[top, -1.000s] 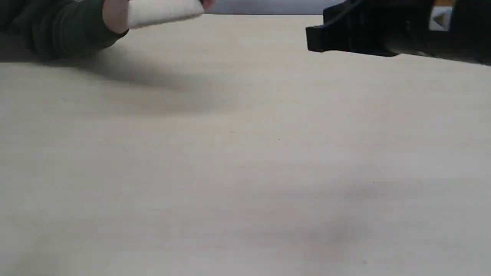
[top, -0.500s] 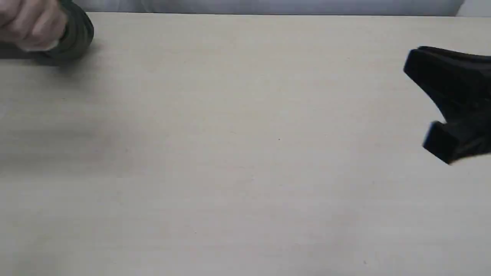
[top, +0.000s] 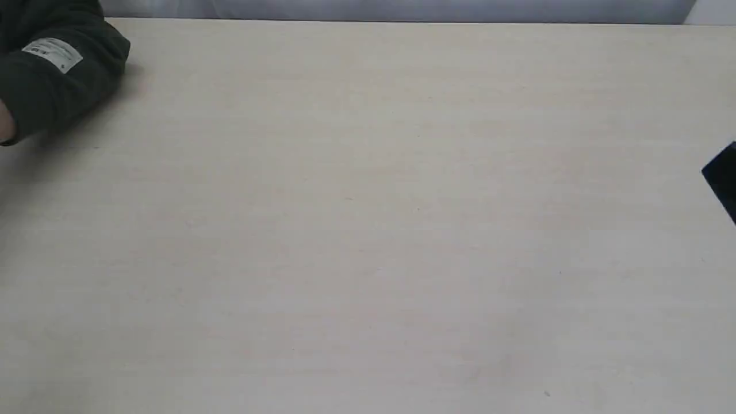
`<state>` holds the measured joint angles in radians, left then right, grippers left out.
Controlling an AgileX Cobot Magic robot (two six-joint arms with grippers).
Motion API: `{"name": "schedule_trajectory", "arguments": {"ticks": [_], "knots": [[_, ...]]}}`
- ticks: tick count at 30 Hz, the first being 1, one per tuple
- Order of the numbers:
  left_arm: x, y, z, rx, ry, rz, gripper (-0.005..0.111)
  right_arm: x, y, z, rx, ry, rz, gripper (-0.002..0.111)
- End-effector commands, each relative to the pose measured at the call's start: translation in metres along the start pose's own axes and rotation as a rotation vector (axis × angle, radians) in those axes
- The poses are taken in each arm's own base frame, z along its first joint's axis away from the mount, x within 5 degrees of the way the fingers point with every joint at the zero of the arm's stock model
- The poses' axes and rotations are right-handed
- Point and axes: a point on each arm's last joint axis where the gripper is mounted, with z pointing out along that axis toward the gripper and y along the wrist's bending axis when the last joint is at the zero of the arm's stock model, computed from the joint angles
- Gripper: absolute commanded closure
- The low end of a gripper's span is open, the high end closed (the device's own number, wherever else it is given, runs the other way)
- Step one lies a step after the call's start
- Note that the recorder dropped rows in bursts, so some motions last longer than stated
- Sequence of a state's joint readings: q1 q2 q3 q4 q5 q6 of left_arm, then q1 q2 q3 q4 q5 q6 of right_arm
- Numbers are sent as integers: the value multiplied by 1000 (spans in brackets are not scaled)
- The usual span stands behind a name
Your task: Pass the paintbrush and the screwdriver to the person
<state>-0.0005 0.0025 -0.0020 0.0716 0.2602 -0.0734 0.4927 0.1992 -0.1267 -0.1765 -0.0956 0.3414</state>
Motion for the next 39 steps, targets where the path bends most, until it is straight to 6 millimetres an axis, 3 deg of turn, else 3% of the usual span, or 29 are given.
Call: {"name": "schedule_trajectory", "arguments": {"ticks": [1, 7, 15, 23, 29, 39], "knots": [[0, 0, 0, 8, -10, -3, 107, 9, 0, -6, -21, -61, -2, 104], [0, -1, 0, 8, -10, -5, 107, 24, -2, -13, -28, -89, -47, 104], [0, -1, 0, 8, -10, -5, 107, 20, -1, -21, -41, -169, -108, 104], [0, -1, 0, 8, -10, -5, 107, 32, -6, -20, 6, -27, -66, 104], [0, -1, 0, 8, -10, -5, 107, 46, -10, -20, 51, 121, 58, 104], [0, 0, 0, 7, -11, -1, 107, 51, -10, -21, 61, 173, 130, 104]]}}
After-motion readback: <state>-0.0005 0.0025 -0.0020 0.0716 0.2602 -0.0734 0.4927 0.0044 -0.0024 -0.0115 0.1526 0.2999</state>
